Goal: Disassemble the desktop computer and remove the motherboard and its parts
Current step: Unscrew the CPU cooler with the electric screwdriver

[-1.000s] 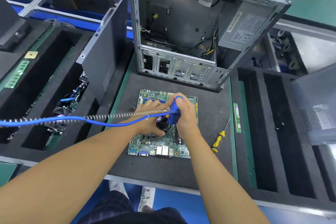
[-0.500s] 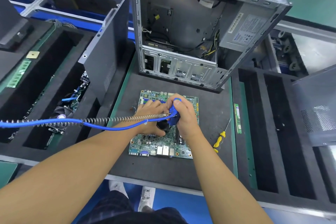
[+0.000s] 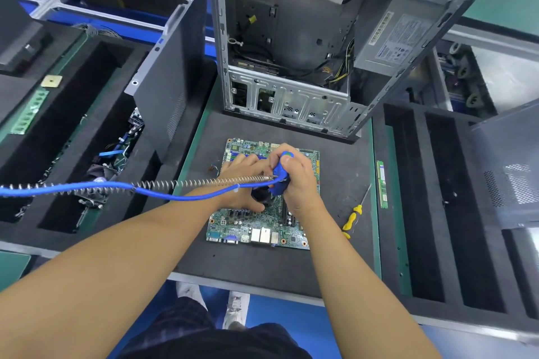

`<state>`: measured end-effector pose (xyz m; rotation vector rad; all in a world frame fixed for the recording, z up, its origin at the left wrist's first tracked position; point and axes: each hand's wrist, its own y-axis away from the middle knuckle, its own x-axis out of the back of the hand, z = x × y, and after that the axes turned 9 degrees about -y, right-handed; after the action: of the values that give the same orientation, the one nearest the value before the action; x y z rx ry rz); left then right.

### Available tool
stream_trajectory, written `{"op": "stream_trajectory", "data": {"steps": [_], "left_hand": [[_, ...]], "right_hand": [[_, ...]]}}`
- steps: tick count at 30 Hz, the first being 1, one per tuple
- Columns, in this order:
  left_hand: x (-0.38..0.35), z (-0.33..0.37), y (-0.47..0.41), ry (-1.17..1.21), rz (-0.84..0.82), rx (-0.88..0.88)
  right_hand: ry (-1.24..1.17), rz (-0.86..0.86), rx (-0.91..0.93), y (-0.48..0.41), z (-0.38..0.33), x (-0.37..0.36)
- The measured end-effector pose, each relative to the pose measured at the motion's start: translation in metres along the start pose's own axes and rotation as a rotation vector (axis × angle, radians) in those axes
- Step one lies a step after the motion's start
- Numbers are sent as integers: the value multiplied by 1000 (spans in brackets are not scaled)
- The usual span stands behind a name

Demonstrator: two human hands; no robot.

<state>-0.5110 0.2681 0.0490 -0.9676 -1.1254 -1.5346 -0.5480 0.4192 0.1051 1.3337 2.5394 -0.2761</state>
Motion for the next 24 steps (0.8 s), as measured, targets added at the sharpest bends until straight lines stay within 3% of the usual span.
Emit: {"op": "stream_trajectory", "data": {"steps": [10,24], "left_hand": [[-1,0,-1,-52,23,10],[1,-4,1,63,-7,-14]], "right_hand": [[-30,-30,-35,-1,-6,-7],[28,-94,-7,-5,-11,-10]]}}
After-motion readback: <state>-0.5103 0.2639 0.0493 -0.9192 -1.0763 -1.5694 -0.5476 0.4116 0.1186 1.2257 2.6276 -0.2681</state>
